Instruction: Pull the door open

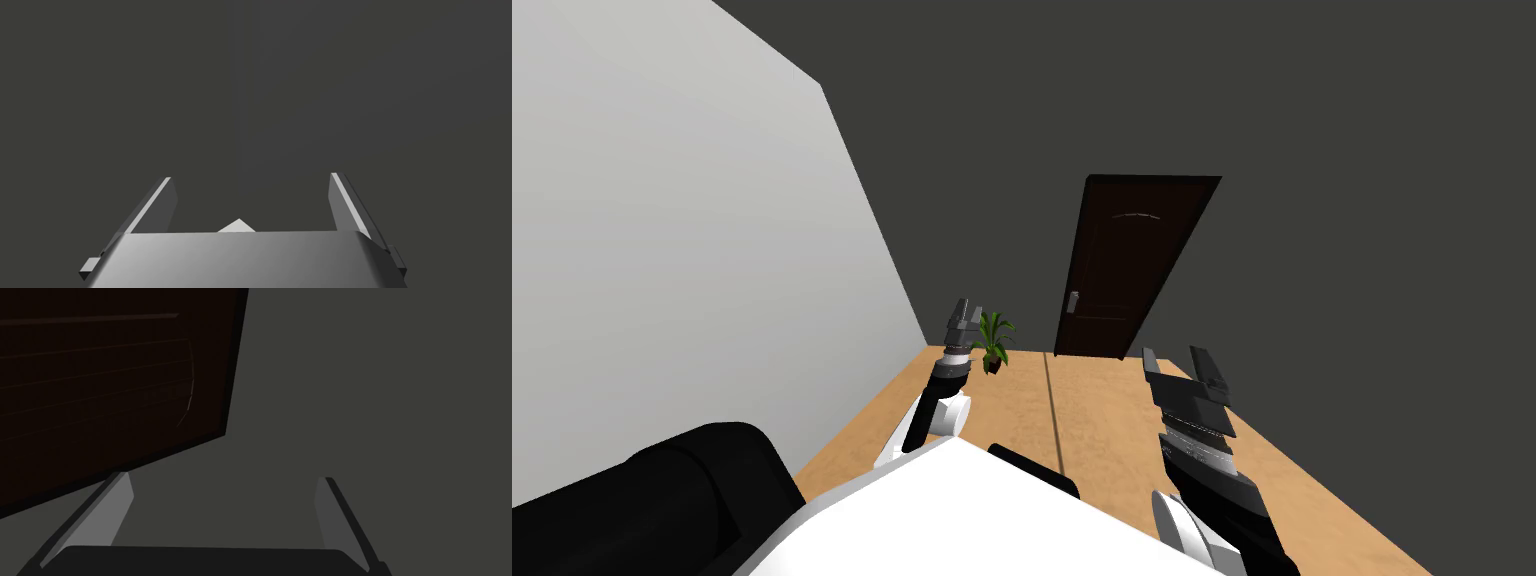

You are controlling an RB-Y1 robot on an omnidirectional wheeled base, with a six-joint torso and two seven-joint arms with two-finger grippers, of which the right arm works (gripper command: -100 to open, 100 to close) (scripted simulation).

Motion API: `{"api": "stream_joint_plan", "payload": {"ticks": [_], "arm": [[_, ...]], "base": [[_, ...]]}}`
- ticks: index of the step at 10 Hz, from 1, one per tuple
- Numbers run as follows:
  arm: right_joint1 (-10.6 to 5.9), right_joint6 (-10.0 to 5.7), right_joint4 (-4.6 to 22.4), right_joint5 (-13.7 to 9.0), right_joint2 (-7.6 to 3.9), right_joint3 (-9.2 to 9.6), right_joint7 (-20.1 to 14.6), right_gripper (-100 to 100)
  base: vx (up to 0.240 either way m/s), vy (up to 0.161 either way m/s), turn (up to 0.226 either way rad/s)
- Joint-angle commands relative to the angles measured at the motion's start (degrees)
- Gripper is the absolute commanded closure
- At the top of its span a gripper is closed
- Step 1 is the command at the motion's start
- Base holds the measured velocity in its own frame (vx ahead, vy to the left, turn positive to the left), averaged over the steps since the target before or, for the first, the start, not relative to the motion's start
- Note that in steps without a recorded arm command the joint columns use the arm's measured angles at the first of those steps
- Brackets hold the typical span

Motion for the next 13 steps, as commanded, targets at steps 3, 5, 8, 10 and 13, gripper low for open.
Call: {"api": "stream_joint_plan", "payload": {"ticks": [3, 5, 8, 10, 13], "arm": [[-2.27, 0.62, 4.1, -4.0, -1.25, 0.07, -3.2, -100], [-3.47, 0.95, 6.3, -6.1, -1.8, 0.11, -4.9, -100], [-5.41, 1.47, 9.8, -9.4, -2.58, 0.18, -7.7, -100], [-6.51, 1.77, 11.7, -11.3, -2.97, 0.21, -9.3, -100], [-8.25, 2.25, 14.9, -14.4, -3.54, 0.27, -11.7, -100]], "base": [[0.117, -0.048, 0.11], [0.131, -0.081, 0.11], [0.126, -0.059, 0.102], [0.083, -0.046, 0.085], [0.077, -0.06, 0.094]]}}
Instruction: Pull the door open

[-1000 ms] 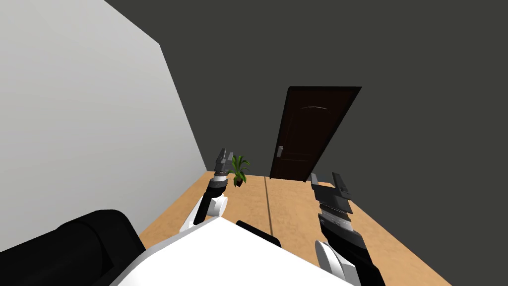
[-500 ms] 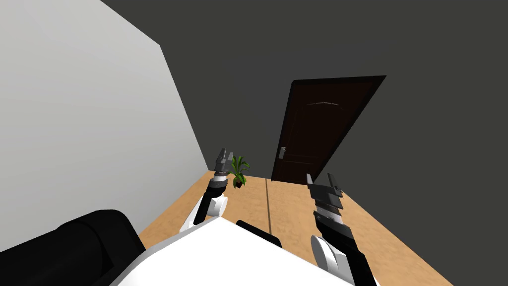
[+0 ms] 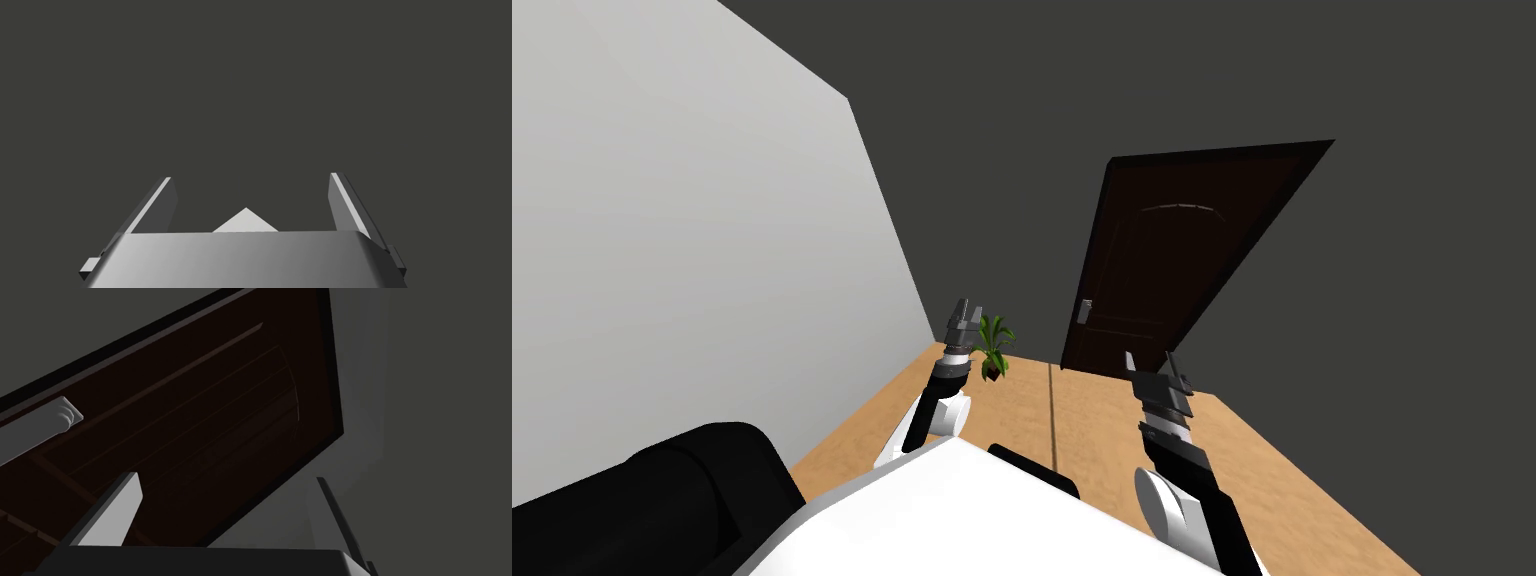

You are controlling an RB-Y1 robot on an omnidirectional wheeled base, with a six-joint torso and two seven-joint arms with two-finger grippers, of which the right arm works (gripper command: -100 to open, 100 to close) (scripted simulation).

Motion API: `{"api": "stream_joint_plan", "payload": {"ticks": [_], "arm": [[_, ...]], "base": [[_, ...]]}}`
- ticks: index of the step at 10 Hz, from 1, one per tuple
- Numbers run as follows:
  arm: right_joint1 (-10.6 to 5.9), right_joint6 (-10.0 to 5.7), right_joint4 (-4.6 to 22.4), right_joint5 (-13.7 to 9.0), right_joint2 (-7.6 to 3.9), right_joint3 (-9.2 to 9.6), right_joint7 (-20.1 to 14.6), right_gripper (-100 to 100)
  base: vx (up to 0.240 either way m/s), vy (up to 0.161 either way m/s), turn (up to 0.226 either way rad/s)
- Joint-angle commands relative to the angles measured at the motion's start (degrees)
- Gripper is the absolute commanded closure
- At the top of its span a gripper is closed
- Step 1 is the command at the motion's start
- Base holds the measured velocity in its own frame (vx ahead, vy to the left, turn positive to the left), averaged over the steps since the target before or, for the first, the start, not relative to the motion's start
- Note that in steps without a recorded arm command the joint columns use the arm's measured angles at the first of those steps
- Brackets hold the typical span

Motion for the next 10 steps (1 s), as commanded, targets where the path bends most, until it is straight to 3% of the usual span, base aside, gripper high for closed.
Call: {"api": "stream_joint_plan", "payload": {"ticks": [1, 10], "arm": [[-1.31, 0.38, 2.1, -1.7, -0.24, 0.01, -1.4, -100], [-7.11, 1.96, 12.5, -11.8, -1.79, 0.19, -9.7, -100]], "base": [[0.109, -0.063, 0.085], [0.087, -0.072, 0.104]]}}
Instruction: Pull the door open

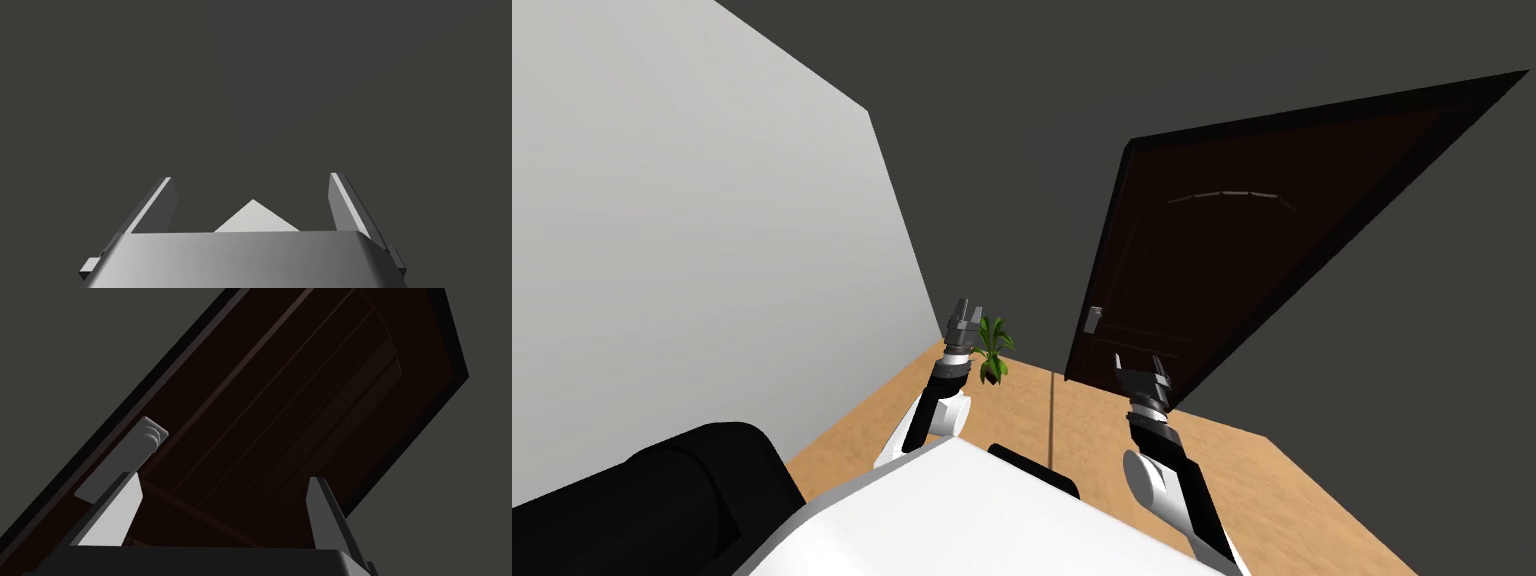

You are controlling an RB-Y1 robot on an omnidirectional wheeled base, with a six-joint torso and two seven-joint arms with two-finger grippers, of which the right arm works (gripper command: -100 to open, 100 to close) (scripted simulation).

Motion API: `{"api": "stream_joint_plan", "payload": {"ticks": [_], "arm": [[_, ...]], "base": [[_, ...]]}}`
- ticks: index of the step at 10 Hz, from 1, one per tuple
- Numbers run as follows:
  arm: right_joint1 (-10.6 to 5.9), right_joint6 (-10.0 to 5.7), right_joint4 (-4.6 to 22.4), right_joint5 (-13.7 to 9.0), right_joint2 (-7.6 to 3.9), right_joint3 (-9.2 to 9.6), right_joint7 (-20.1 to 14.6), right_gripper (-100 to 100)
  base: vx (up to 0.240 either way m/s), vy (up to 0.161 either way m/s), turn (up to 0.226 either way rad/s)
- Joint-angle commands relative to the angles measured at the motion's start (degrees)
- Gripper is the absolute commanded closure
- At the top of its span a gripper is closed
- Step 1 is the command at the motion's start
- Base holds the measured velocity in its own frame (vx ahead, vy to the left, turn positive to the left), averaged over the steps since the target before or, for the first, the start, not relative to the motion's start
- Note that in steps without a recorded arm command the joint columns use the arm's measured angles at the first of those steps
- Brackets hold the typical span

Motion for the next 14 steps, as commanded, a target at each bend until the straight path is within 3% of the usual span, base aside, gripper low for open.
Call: {"api": "stream_joint_plan", "payload": {"ticks": [1, 14], "arm": [[-1.07, 0.17, 2.1, -2.0, -0.53, -0.05, -1.8, -100], [-9.21, 2.39, 16.8, -16.2, -2.17, 0.22, -13.4, -100]], "base": [[0.103, -0.08, 0.098], [0.079, -0.082, 0.1]]}}
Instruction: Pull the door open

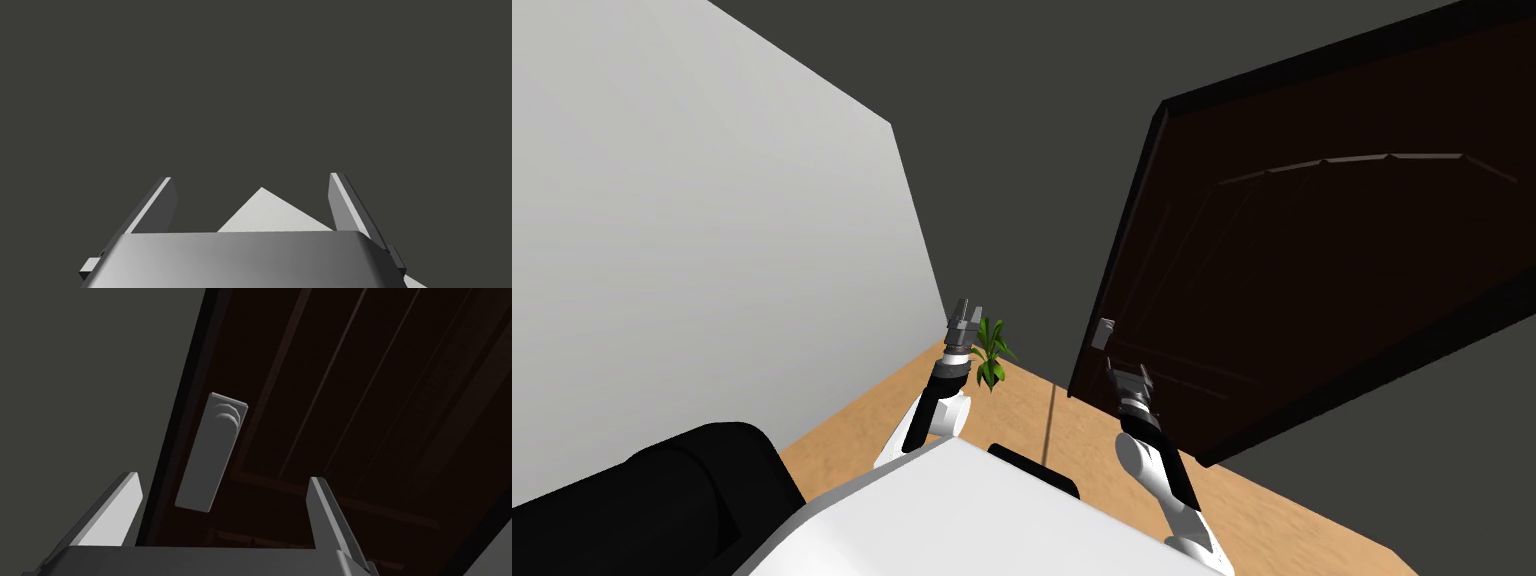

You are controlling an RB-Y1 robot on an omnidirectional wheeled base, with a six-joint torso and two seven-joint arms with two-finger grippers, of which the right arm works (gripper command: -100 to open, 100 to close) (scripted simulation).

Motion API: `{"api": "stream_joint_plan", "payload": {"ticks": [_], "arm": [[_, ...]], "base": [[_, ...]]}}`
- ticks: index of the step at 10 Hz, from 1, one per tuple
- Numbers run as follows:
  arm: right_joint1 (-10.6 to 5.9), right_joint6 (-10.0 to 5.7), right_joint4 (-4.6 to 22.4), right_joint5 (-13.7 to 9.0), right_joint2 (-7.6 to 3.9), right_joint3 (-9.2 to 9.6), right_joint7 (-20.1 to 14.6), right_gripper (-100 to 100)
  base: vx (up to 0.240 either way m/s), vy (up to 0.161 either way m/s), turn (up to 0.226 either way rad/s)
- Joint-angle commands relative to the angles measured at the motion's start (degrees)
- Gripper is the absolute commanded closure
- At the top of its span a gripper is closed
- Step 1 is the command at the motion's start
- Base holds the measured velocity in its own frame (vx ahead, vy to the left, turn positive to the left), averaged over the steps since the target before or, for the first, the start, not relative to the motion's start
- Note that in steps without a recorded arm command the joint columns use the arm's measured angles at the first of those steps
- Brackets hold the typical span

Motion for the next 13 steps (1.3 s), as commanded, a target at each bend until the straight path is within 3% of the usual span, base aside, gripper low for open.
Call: {"api": "stream_joint_plan", "payload": {"ticks": [1, 11, 12, 13], "arm": [[-0.9, 0.2, 1.7, -1.6, -0.14, 0.06, -1.4, -100], [-6.71, 1.78, 12.2, -11.7, -1.08, 0.25, -9.6, -100], [-6.39, 1.53, 11.6, -11.0, -1.13, 0.32, -9.1, -100], [-6.15, 1.25, 12.3, -11.6, -2.66, -0.33, -10.6, -100]], "base": [[0.072, -0.076, 0.08], [0.075, -0.09, 0.093], [0.032, -0.043, 0.025], [0.144, -0.01, 0.134]]}}
